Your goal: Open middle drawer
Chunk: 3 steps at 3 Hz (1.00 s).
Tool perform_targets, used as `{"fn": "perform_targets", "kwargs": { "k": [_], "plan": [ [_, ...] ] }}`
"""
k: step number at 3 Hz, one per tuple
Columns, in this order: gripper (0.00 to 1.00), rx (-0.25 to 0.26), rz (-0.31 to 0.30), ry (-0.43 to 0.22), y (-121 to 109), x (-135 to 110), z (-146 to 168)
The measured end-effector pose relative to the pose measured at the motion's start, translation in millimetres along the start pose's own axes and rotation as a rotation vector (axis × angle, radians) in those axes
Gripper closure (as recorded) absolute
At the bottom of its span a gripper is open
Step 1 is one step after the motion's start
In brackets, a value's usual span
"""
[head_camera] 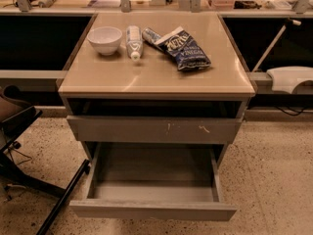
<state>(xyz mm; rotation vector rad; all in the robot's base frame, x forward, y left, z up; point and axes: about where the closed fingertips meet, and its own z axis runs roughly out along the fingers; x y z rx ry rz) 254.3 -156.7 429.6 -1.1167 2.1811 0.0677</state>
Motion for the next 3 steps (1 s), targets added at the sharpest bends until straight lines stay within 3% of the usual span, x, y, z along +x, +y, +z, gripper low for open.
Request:
{"fn": "perform_targets", "kwargs": {
  "k": [1, 2, 3],
  "plan": [
    [0.11, 0.000, 0.000, 0.000, 0.0, 0.0, 0.0],
    [0.00, 0.000, 0.000, 0.000, 0.0, 0.0, 0.0],
    [0.00, 0.000, 0.000, 0.000, 0.0, 0.0, 0.0]
  ]
}}
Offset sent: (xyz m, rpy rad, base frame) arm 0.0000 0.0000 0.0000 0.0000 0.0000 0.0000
